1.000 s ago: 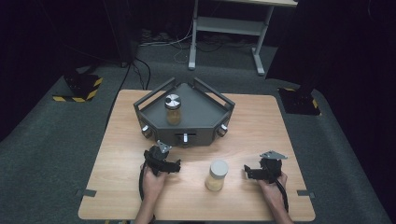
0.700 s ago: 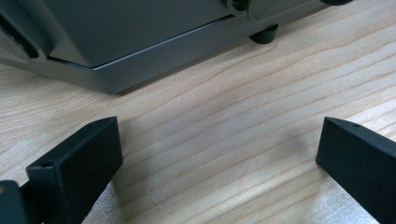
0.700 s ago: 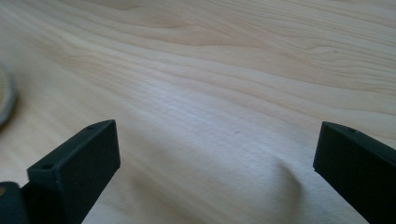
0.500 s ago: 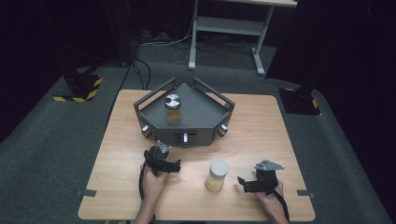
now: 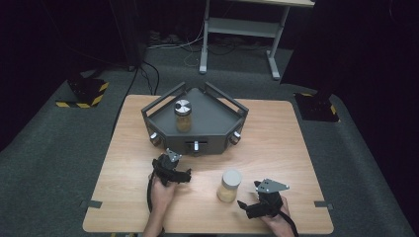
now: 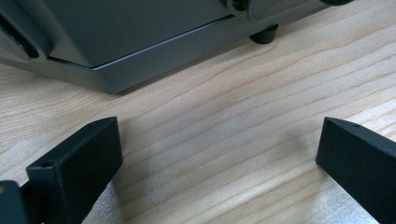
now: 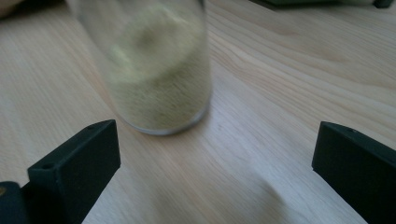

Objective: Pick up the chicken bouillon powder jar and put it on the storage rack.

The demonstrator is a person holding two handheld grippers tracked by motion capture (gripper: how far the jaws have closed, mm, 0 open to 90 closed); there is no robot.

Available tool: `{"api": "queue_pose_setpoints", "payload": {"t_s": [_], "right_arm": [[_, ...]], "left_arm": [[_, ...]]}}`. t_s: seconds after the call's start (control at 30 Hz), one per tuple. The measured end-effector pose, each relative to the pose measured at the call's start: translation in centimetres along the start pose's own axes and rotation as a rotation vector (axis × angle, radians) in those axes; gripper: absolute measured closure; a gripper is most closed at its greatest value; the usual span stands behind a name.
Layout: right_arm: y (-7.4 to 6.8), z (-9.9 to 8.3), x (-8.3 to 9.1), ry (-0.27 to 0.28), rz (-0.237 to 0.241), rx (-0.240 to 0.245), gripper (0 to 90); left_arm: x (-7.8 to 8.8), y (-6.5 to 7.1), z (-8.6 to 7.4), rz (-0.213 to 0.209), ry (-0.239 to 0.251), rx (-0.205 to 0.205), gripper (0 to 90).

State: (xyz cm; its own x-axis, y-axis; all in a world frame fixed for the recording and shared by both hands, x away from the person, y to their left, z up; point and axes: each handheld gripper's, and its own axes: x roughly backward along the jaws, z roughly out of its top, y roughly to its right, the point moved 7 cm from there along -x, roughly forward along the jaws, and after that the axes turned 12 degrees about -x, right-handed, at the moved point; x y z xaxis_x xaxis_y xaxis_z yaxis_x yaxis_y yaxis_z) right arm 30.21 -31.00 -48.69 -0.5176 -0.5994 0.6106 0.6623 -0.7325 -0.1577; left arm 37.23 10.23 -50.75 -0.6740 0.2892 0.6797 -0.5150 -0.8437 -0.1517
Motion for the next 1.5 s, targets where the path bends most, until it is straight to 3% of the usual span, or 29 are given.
{"api": "queue_pose_setpoints", "payload": {"t_s": [0.5,1.03,1.5], "right_arm": [[-2.4,2.3,-1.3,0.045,0.061,0.066,0.9],[-3.3,4.1,-2.6,0.089,0.078,0.069,4.6],[-3.5,4.6,-3.2,0.109,0.065,0.063,12.3]], "left_arm": [[0.0,0.0,0.0,0.0,-0.001,-0.001,0.4],[0.0,0.0,0.0,0.0,-0.001,-0.001,0.4],[0.0,0.0,0.0,-0.001,-0.001,-0.001,0.4]]}}
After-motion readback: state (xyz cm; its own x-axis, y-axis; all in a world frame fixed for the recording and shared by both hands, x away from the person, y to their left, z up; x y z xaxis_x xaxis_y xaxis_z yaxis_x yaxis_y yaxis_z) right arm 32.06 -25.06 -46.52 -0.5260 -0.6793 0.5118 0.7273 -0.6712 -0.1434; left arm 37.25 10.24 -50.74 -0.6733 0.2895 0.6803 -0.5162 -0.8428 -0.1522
